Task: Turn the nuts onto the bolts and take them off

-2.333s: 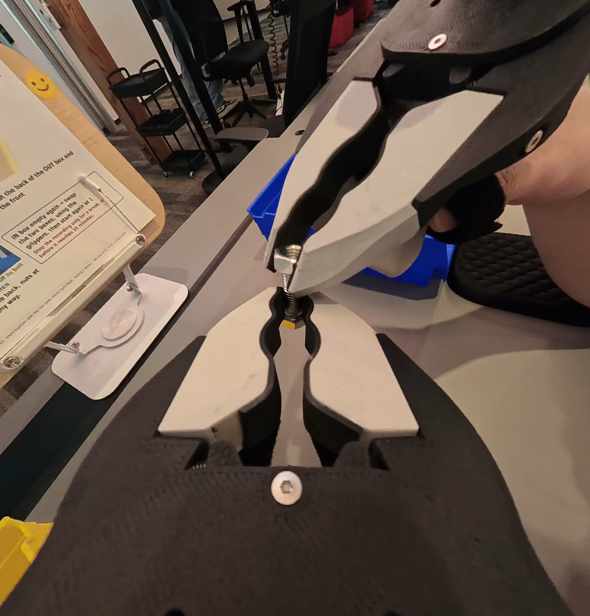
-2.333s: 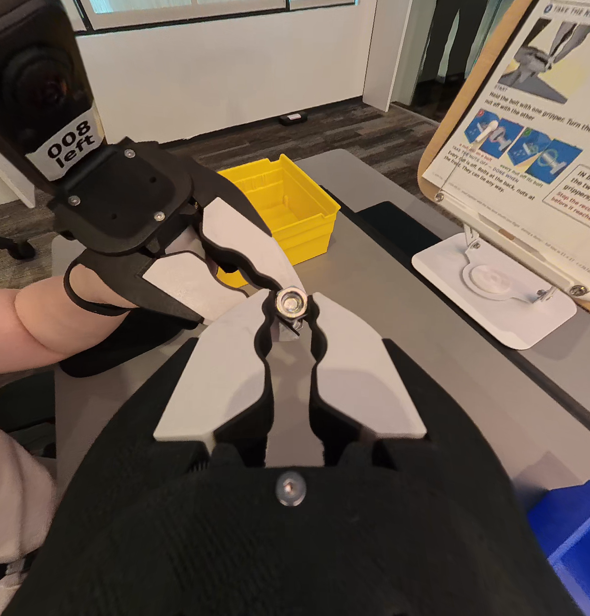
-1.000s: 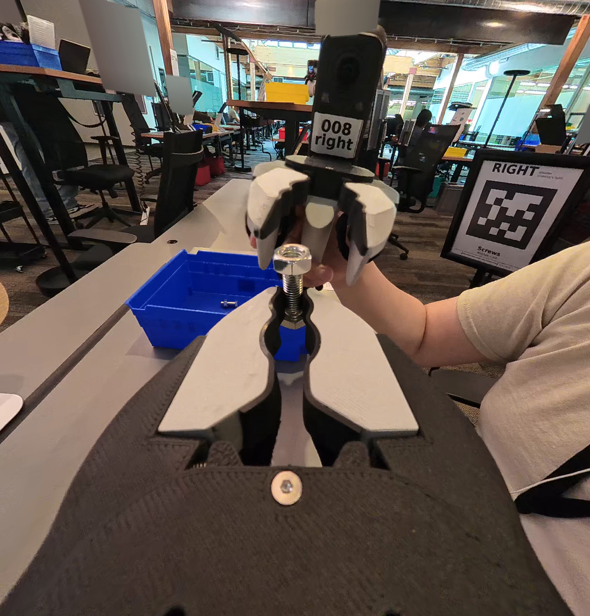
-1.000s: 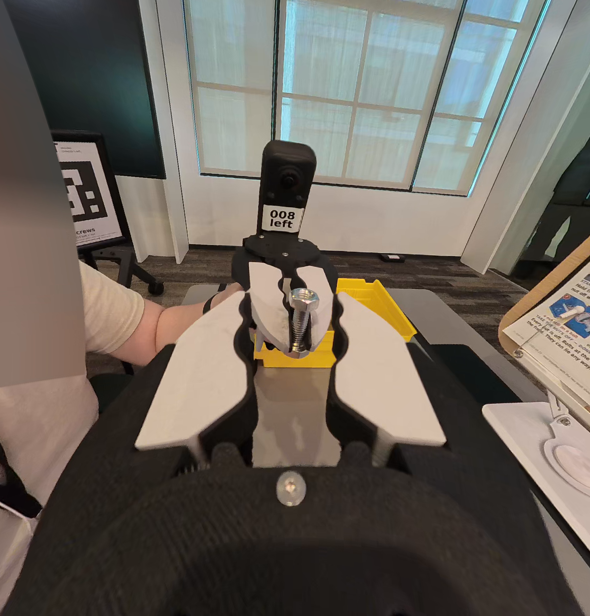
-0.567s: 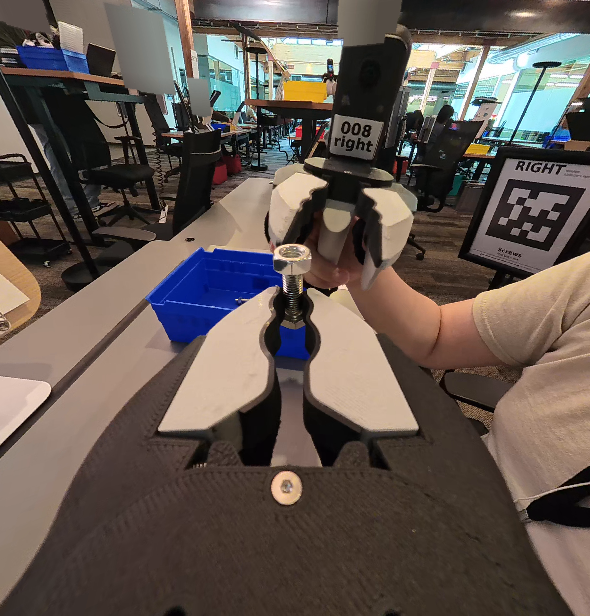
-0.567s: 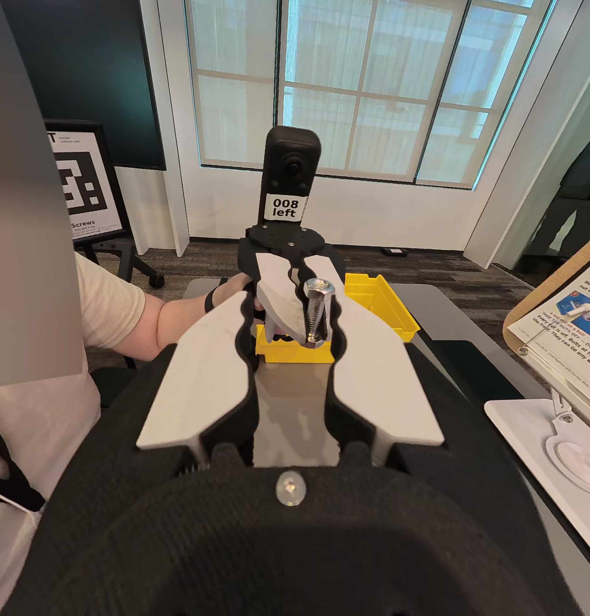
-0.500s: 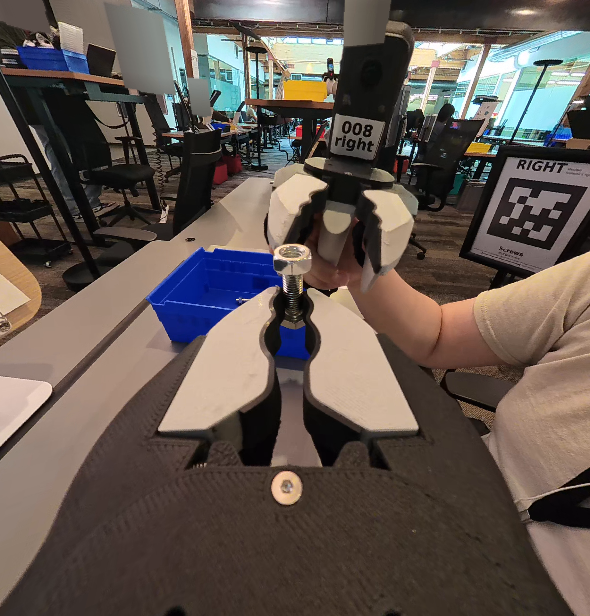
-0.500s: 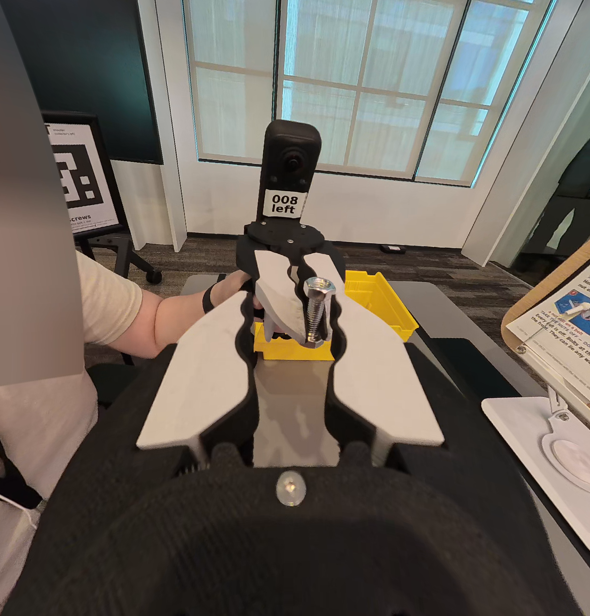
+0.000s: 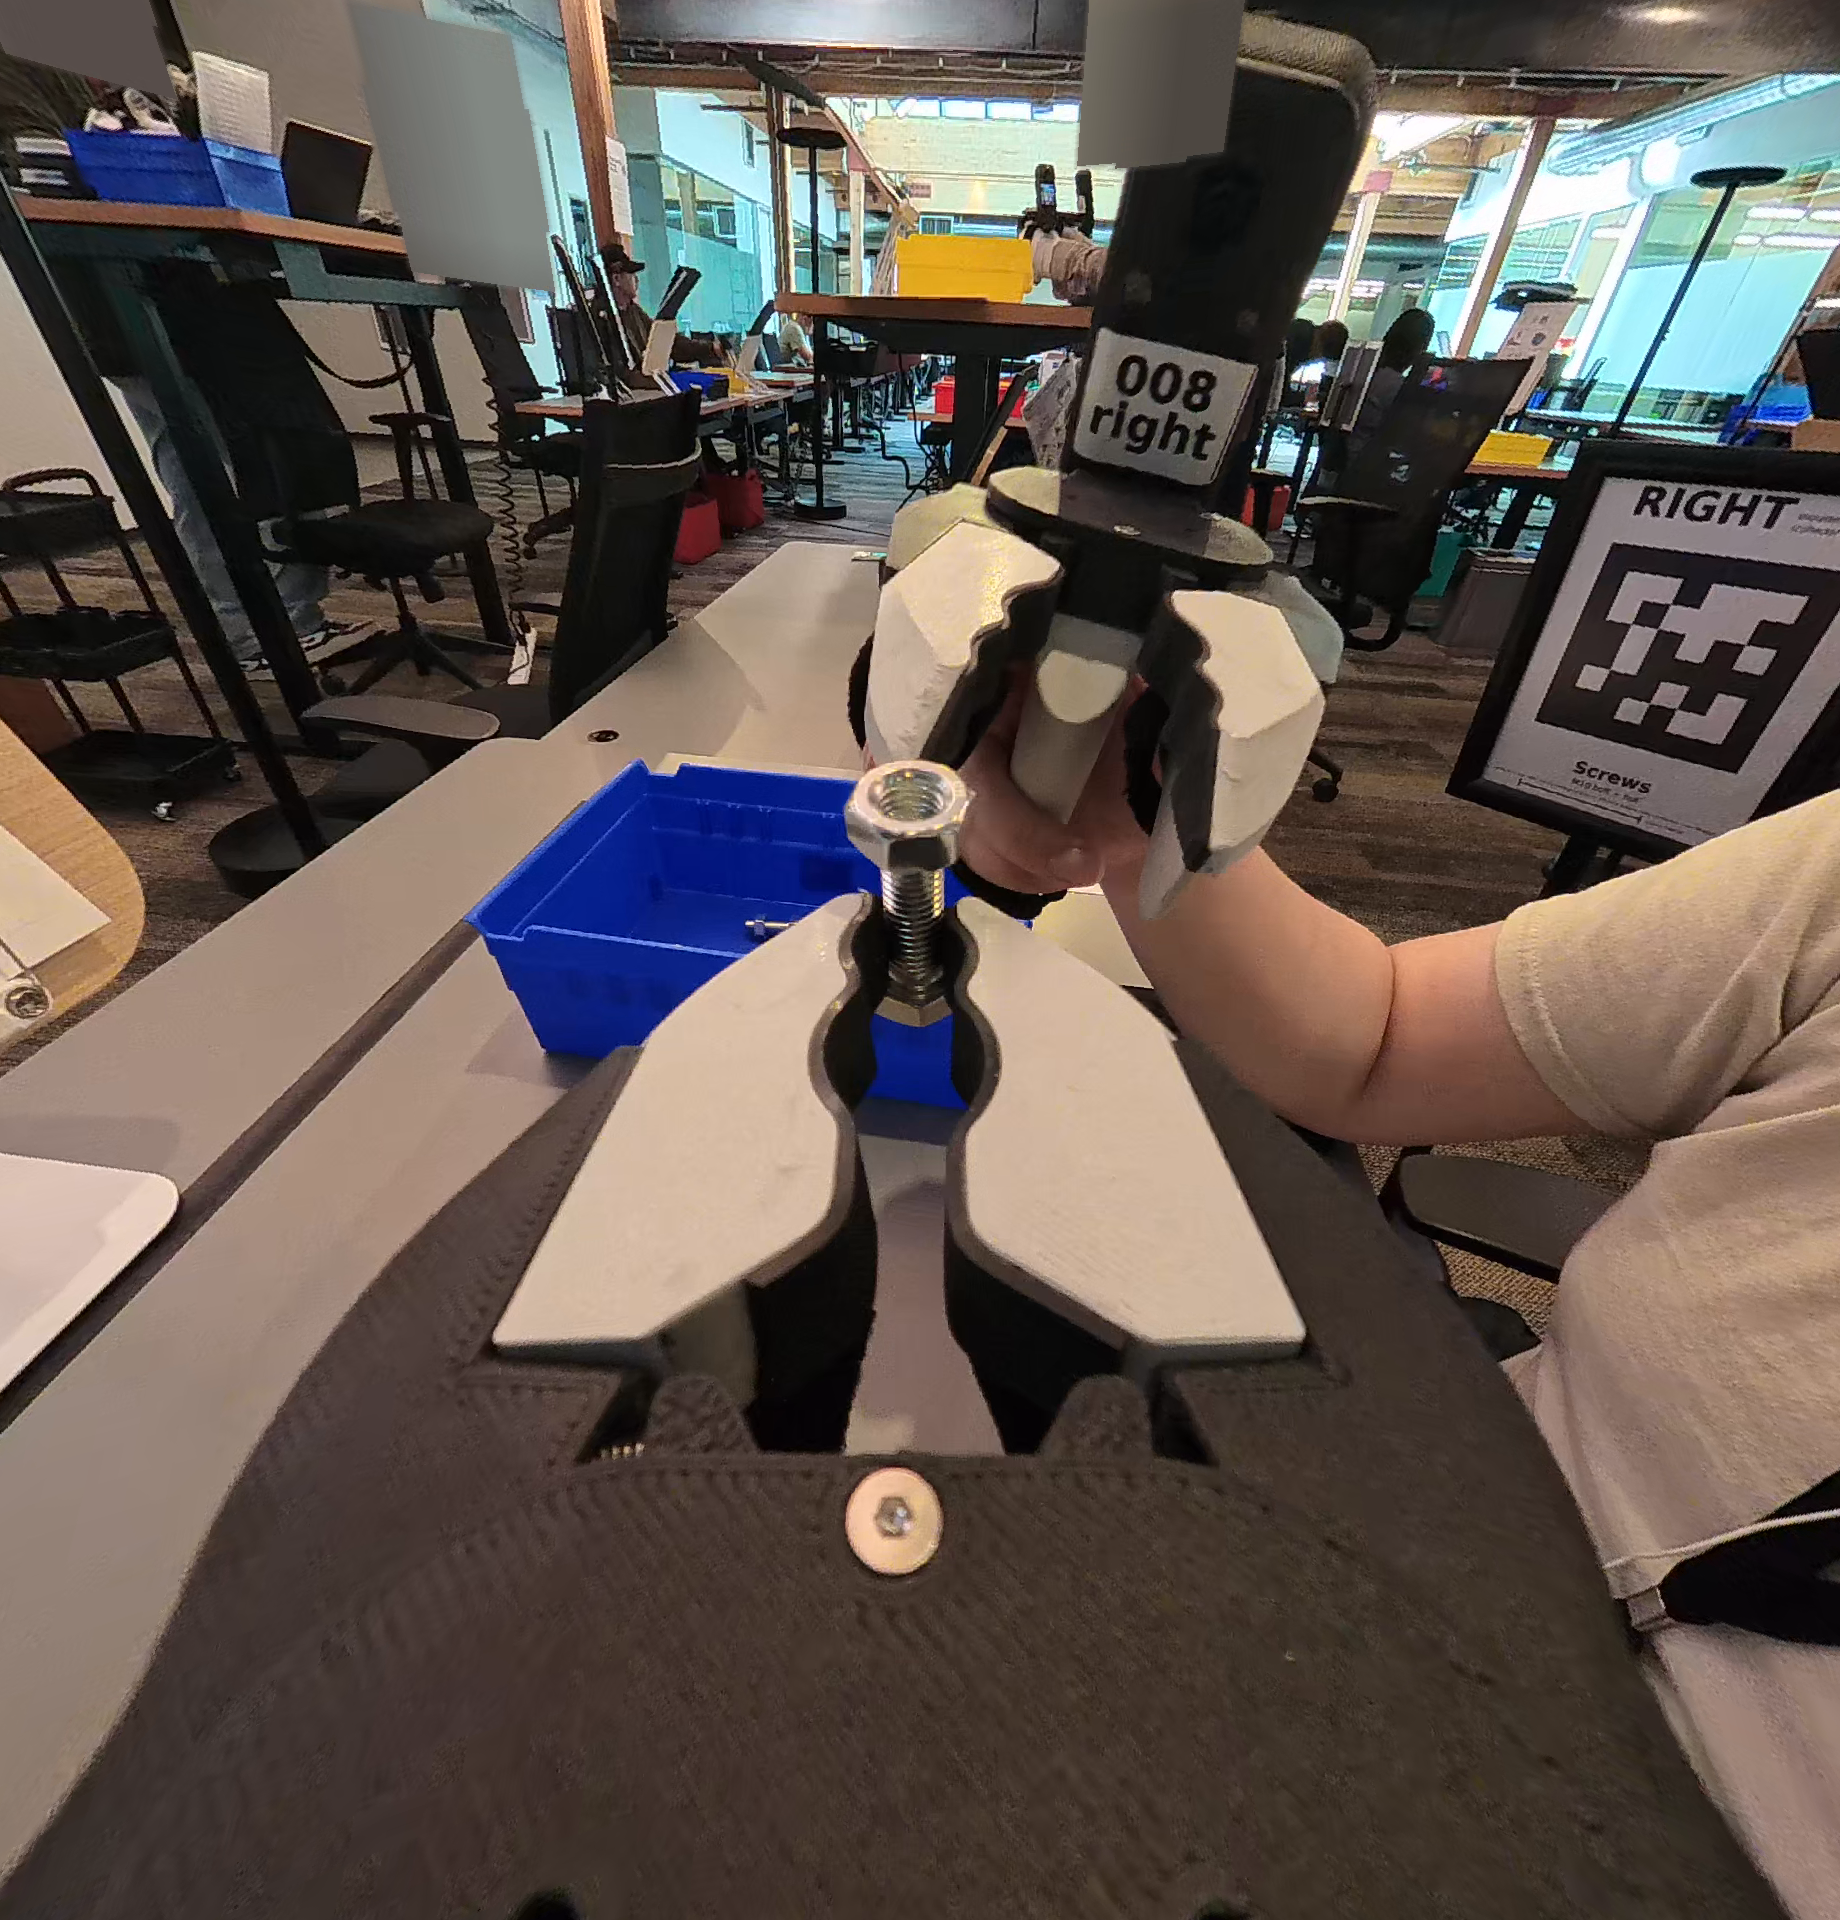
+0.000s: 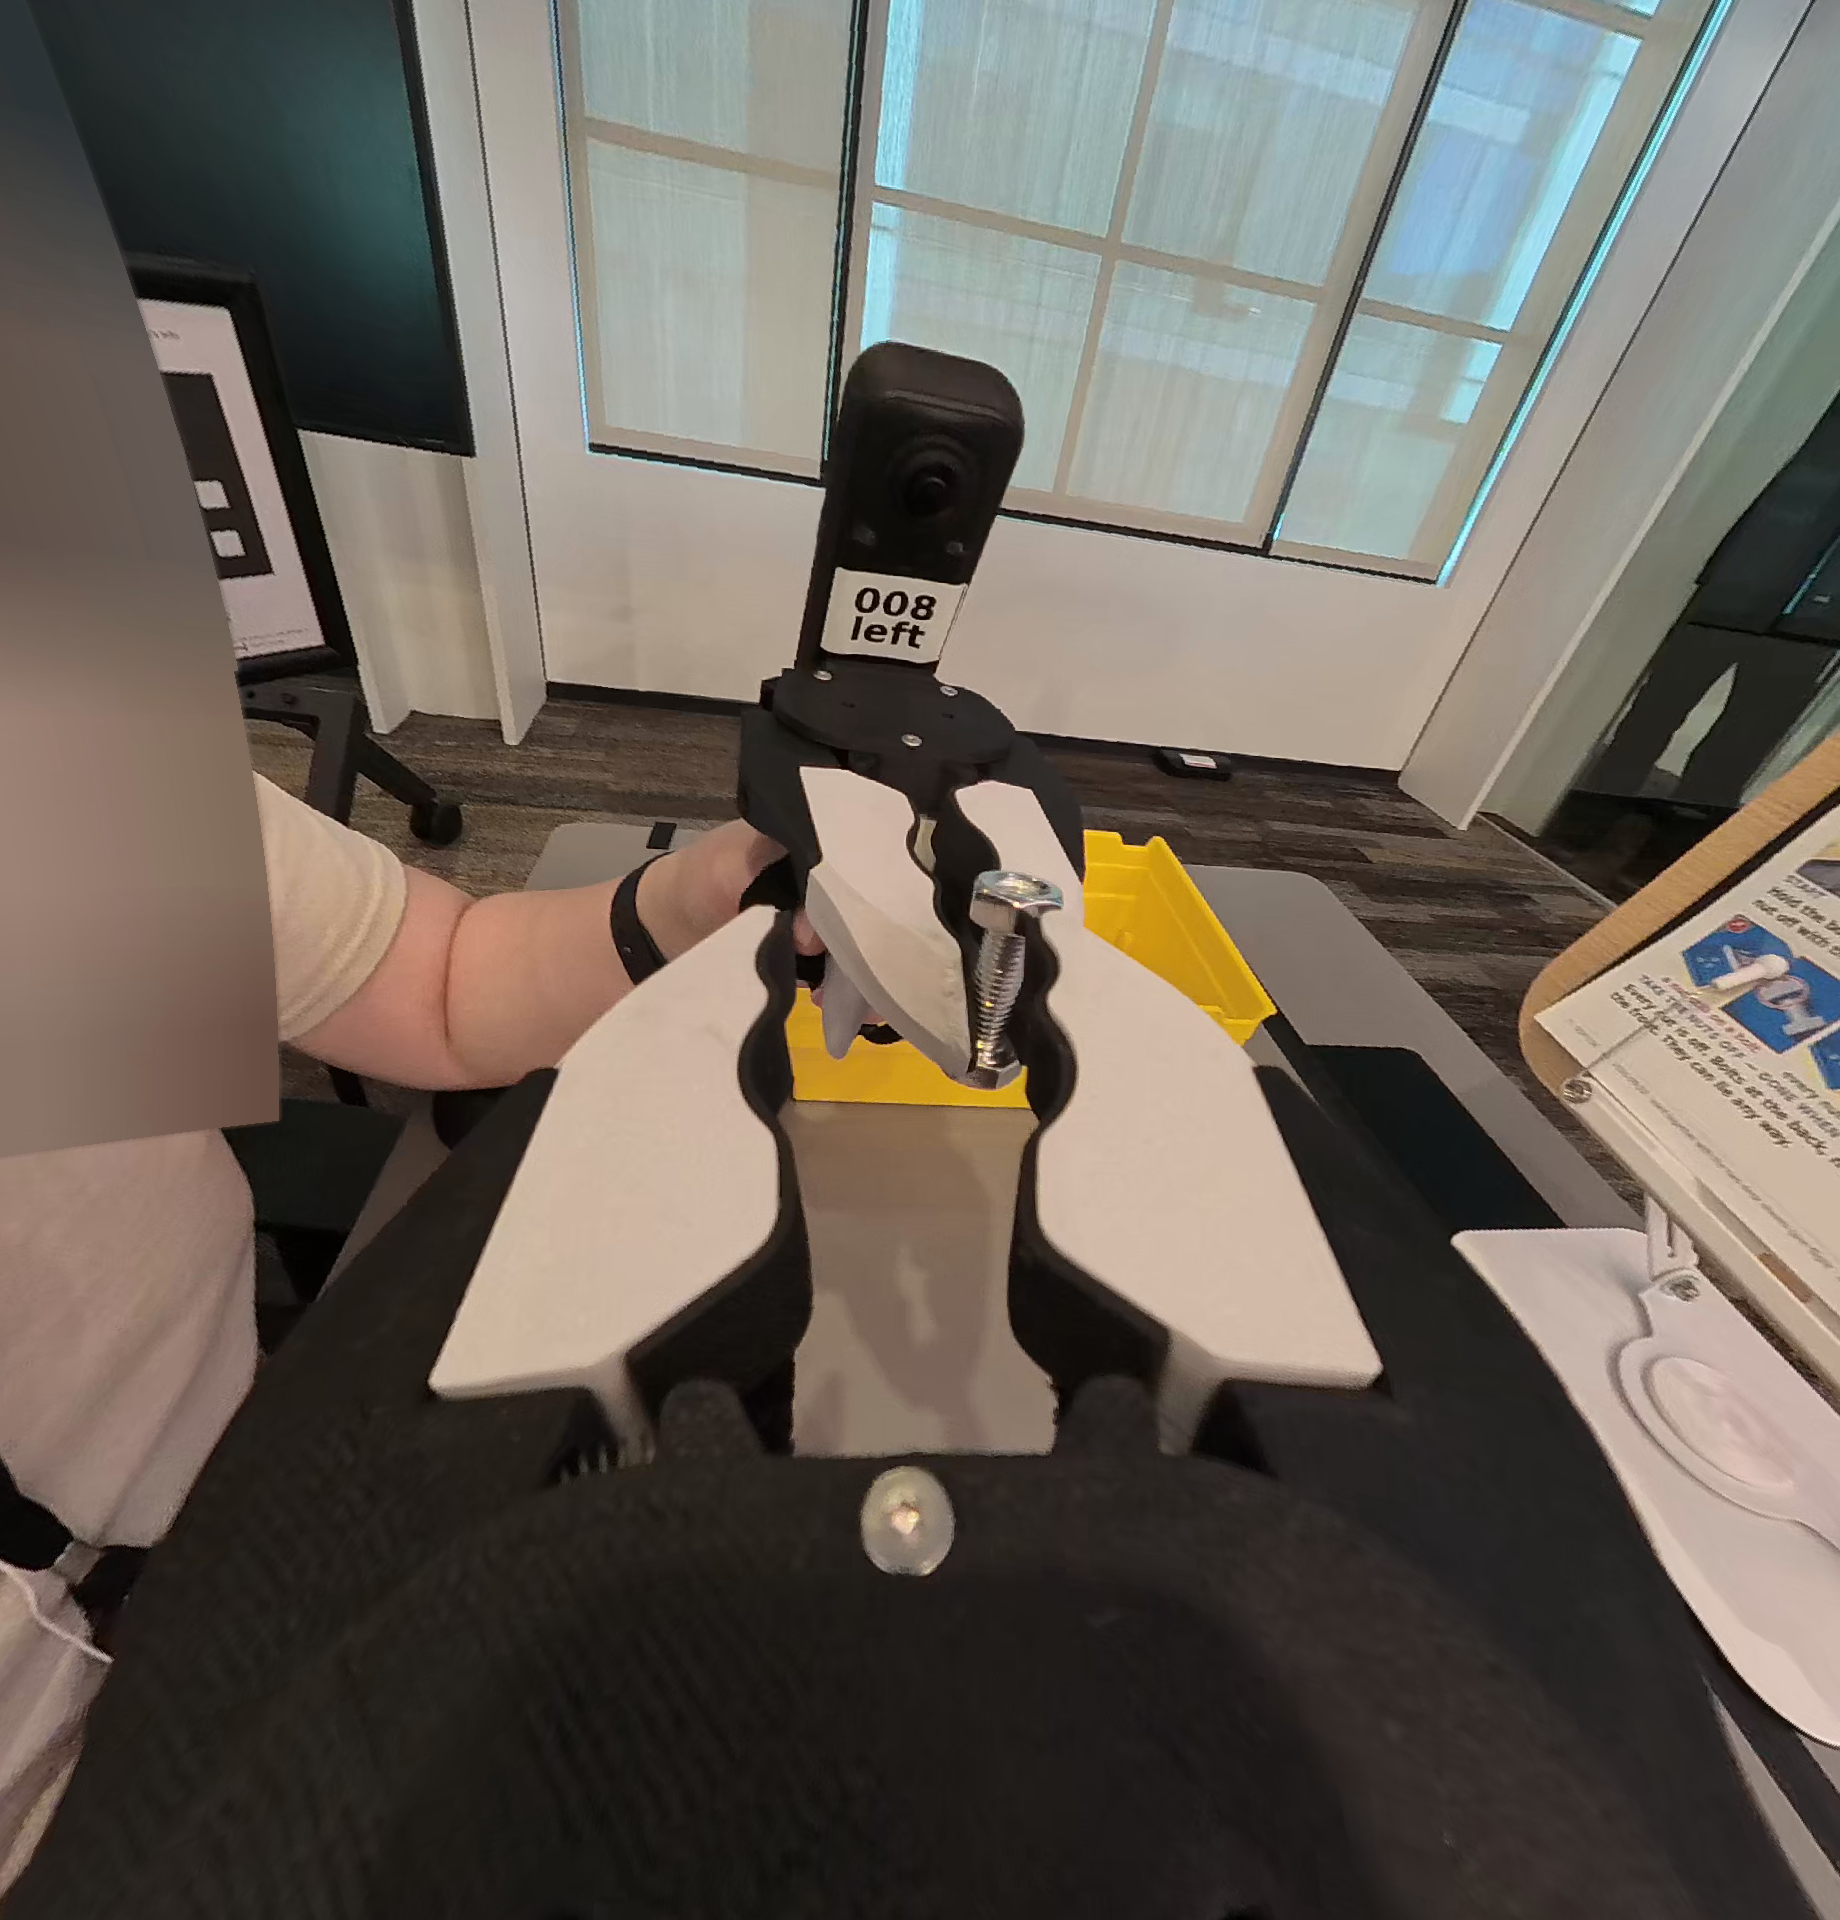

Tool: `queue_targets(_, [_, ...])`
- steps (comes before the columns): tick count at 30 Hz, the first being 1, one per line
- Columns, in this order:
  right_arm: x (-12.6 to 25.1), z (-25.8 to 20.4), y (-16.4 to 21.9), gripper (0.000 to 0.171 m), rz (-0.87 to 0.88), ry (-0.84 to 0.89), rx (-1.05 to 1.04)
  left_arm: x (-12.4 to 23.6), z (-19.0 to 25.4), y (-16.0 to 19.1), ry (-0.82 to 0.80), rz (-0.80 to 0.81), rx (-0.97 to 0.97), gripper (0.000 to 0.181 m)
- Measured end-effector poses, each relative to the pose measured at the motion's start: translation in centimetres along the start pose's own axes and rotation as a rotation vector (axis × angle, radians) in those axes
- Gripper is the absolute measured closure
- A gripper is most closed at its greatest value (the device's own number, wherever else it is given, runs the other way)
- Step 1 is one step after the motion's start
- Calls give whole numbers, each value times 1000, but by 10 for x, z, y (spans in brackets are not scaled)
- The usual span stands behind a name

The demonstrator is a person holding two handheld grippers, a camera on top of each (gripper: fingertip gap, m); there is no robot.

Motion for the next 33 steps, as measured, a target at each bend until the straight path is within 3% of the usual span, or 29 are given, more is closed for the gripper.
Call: queue_targets(33, [1, 5, 1, 127, 16, 33, -13, -2, 1, 0, -11, -19, -3, 172])
Point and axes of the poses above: each gripper's, where its closed fingertips meet, x back along the fingers, y out of its underside, z = x × y across the jaws, the point moved 9 cm from there along x, back along the fingers, and after that the axes turned 15 degrees about -z, right-handed, at the moved point
